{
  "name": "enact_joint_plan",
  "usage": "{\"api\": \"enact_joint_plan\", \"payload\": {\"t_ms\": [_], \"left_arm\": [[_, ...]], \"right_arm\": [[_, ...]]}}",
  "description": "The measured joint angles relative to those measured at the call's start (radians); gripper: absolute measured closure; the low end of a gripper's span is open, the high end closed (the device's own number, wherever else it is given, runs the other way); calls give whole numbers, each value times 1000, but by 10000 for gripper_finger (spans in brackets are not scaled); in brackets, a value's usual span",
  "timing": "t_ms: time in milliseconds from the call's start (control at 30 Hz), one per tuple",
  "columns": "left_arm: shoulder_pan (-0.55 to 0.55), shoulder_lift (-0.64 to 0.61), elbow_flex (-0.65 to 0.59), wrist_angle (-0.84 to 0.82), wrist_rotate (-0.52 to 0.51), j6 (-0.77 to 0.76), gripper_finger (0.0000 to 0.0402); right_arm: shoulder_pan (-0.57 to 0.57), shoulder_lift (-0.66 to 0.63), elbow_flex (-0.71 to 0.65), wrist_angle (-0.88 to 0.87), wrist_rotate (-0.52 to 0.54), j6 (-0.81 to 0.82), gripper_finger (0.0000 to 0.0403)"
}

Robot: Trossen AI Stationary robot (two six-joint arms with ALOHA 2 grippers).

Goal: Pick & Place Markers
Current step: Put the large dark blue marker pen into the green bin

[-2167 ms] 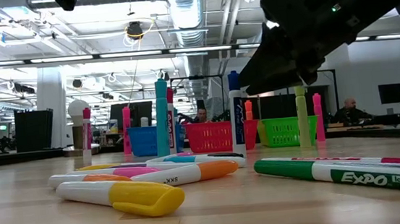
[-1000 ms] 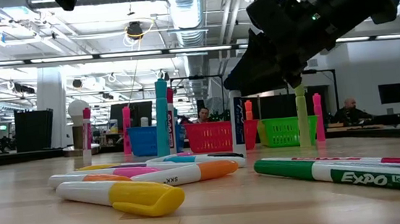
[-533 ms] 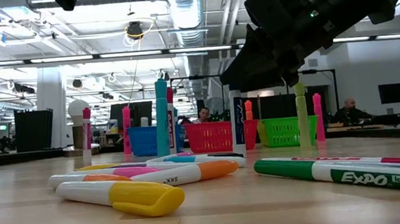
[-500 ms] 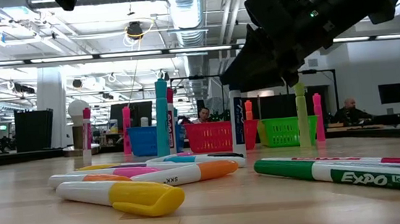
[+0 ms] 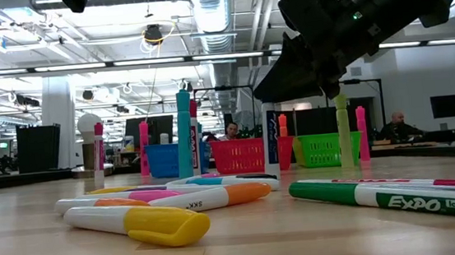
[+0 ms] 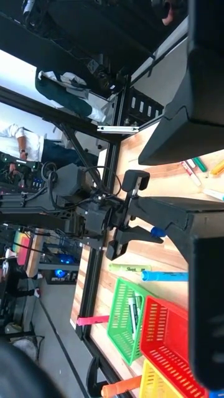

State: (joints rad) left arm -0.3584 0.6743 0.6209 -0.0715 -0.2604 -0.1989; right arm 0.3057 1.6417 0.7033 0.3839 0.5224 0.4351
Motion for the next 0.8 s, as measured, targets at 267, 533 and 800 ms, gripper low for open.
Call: {"api": "enact_joint_plan", "payload": {"t_ms": [267,533,800], "left_arm": [[0,0,0,0,0,0,310],[0,0,0,-1,0,0,310],[0,0,0,0,0,0,310]], "right_arm": [[15,0,0,15,-1,0,336],[33,-8,24,19,-2,-1,332],[48,-41,137,-68,-3,-101,332]]}}
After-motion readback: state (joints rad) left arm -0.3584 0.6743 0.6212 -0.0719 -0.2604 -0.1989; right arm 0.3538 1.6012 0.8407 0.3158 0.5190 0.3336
